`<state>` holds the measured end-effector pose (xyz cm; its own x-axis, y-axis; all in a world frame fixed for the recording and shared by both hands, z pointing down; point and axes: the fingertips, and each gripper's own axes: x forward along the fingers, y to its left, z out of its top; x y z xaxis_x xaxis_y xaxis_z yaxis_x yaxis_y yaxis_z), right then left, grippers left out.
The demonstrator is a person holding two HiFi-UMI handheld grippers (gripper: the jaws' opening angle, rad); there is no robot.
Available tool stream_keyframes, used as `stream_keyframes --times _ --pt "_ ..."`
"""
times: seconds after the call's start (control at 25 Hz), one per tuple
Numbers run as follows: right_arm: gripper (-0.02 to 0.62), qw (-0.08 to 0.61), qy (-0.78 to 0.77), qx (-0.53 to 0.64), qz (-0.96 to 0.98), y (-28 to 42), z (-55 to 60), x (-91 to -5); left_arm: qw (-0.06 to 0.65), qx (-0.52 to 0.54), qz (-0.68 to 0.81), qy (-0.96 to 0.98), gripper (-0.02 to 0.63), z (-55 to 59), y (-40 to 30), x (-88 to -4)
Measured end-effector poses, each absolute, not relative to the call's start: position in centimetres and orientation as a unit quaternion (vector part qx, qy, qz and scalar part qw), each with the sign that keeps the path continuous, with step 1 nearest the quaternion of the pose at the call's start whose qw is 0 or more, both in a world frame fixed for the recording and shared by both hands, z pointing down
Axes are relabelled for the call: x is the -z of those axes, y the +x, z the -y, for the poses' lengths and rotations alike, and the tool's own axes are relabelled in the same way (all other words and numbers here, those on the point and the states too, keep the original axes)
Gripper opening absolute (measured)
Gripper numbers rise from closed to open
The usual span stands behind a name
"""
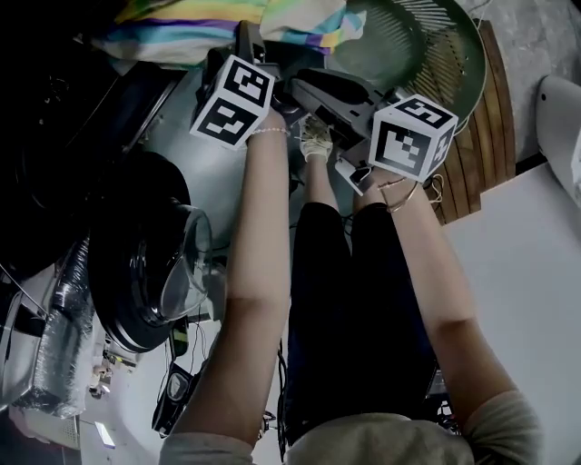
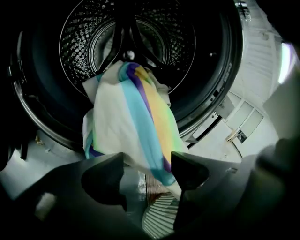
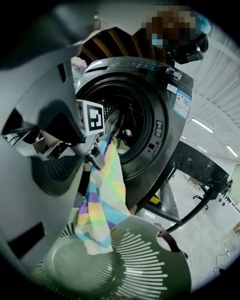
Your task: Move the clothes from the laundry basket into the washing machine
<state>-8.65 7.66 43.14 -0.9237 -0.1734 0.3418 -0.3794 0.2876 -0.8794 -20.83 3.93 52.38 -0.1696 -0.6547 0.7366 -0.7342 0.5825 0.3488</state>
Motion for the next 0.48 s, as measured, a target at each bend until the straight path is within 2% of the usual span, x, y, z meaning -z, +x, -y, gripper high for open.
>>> stream_keyframes --times 0.04,0.08,0.12,0.16,0.2,0.48 --pt "0.094 0.091 0.173 -0.57 0.798 -8.6 -7.7 -43.2 0.451 -0.044 0.765 0.457 0.308 -3.5 -21.3 -52.4" --pt "0.093 0.092 0.173 -0.57 0.798 -8.5 -7.7 -43.2 0.438 -0.05 0.77 0.462 0.234 -3.2 -22.0 -52.2" --pt "0.093 0.091 0.175 -0.57 0.798 -8.4 -7.7 -43.3 0.422 -0.059 0.774 0.467 0.109 -2.9 -22.7 -51.9" --pt "0.094 0.092 0.178 -0.568 0.798 -8.3 -7.6 -43.4 0.407 -0.067 0.777 0.476 0.065 -2.5 -23.2 -51.4" --pt "0.094 0.094 0.181 -0.566 0.799 -8.2 -7.4 -43.5 0.394 -0.075 0.776 0.486 0.044 -2.1 -23.5 -51.0" --pt "0.092 0.099 0.184 -0.557 0.804 -8.7 -6.8 -43.2 0.307 -0.098 0.792 0.519 0.035 -0.5 -27.3 -45.9"
